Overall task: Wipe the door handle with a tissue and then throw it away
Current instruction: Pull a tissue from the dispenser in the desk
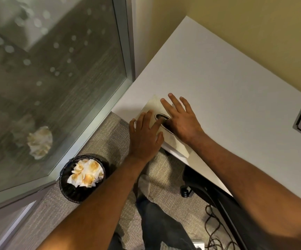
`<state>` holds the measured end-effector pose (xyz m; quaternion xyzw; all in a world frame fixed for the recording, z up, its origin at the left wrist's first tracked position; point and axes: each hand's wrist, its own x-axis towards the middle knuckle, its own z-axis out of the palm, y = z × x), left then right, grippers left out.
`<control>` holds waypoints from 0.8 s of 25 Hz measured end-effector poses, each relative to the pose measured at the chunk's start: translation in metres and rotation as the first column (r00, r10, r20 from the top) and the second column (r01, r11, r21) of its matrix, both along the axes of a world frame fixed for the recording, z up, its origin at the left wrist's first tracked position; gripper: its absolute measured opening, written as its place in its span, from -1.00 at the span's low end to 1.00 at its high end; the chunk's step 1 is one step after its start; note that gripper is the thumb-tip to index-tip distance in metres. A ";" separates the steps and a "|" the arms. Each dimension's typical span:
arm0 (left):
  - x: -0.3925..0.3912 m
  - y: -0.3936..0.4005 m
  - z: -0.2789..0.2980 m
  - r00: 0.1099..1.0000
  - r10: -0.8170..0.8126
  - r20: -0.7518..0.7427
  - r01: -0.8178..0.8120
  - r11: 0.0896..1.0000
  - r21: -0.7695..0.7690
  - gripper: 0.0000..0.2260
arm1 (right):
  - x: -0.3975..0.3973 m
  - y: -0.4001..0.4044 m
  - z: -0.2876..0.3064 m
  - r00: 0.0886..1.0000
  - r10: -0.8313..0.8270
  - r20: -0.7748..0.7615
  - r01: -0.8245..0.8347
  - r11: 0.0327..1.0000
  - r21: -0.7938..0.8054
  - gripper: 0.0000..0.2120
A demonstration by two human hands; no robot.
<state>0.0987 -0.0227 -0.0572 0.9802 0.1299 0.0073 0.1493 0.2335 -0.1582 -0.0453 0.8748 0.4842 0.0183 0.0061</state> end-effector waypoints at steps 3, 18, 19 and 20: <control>0.001 0.001 -0.003 1.000 -0.008 0.018 0.008 1.000 0.017 -0.53 | 0.004 0.003 -0.001 0.988 -0.020 -0.150 0.005 0.995 -0.098 -0.54; 0.002 0.001 -0.003 1.000 -0.022 0.003 0.022 0.999 0.034 -0.50 | -0.023 -0.040 0.036 0.647 -0.123 -0.753 0.468 0.843 0.265 -0.95; 0.002 0.002 -0.003 1.000 -0.022 -0.002 0.022 0.999 0.027 -0.50 | -0.027 -0.040 0.038 0.548 -0.128 -0.827 0.568 0.783 0.255 -0.94; 0.002 0.002 -0.002 1.000 -0.021 -0.010 0.022 1.000 0.020 -0.51 | -0.032 -0.040 0.038 0.465 -0.125 -0.876 0.652 0.719 0.243 -0.93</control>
